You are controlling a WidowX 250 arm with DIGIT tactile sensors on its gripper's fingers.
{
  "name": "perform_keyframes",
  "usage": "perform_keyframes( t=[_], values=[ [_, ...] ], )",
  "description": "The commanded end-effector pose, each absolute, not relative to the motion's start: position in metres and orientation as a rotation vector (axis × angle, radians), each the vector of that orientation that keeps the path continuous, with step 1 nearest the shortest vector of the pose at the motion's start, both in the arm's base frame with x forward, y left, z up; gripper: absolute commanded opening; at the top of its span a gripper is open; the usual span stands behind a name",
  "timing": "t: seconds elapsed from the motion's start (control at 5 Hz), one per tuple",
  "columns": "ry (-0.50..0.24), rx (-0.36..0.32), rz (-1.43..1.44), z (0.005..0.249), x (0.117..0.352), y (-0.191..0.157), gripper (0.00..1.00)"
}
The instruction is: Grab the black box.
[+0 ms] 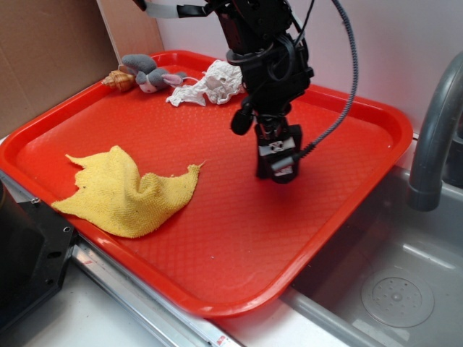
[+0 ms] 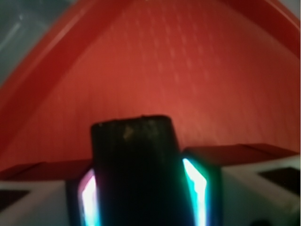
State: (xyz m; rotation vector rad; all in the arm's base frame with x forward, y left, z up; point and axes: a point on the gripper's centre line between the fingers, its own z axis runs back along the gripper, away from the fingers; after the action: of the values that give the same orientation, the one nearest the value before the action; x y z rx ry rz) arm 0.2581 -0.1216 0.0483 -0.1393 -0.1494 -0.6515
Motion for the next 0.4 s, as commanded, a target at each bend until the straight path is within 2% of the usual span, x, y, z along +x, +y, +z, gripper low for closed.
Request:
perform_keyframes(
  t=[0.0,0.2],
  values=[
    [-0.314,-0.088,-0.168,0.164,0.194,-0.041,0.00],
    [-0.235,-0.027,0.077,0.218,0.167,-0.007,0.00]
  ],
)
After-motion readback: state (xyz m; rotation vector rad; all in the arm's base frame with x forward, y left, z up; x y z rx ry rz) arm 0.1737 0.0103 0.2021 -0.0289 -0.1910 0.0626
